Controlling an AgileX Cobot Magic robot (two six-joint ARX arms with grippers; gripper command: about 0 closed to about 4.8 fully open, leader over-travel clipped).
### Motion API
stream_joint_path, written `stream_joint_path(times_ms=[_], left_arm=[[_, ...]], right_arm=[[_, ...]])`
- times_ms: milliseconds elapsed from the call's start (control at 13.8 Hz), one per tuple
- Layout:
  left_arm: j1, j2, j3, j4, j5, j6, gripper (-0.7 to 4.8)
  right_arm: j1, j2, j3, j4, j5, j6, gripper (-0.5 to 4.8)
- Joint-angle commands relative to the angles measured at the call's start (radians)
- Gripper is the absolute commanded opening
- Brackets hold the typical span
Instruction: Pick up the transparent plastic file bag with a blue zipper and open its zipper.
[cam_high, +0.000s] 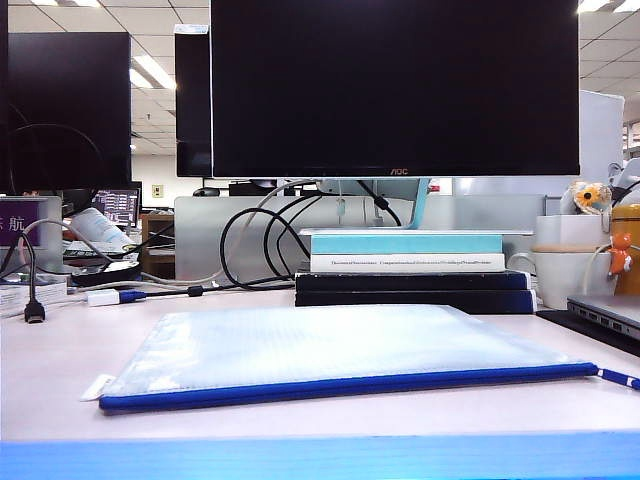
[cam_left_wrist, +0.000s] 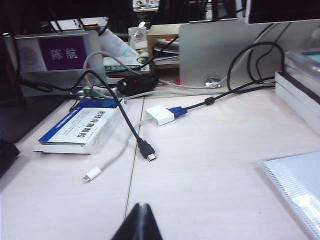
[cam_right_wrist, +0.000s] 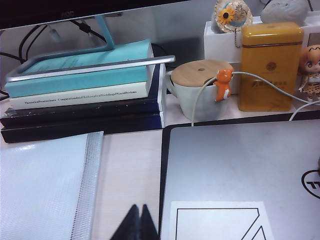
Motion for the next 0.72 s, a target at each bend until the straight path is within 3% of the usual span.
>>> stream_joint_path(times_ms=[72, 217, 362, 507, 651, 724], left_arm=[[0.001, -0.004, 0.000, 0.014, 0.001, 0.004, -0.05], [0.000, -0.004, 0.002, 0.021, 0.005, -0.020, -0.05], [0.000, -0.004, 0.015, 0.021, 0.013, -0.095, -0.05], [-0.002, 0.004, 0.109, 0.035, 0.030, -0.159, -0.05], [-0.002, 0.071, 0.219, 0.034, 0.028, -0.121, -0.05], [-0.002, 0.196, 0.321, 0.021, 0.030, -0.066, -0.05]], right_arm=[[0.000, 0.000, -0.006, 0.018, 0.005, 0.003, -0.06], [0.000, 0.000, -0.006, 0.022, 0.005, 0.004, -0.06], [0.000, 0.000, -0.005, 0.021, 0.004, 0.020, -0.07], [0.000, 0.000, 0.006, 0.021, 0.004, 0.147, -0.07], [0.000, 0.000, 0.019, 0.016, 0.005, 0.169, -0.07], [0.000, 0.000, 0.040, 0.019, 0.006, 0.179, -0.07]])
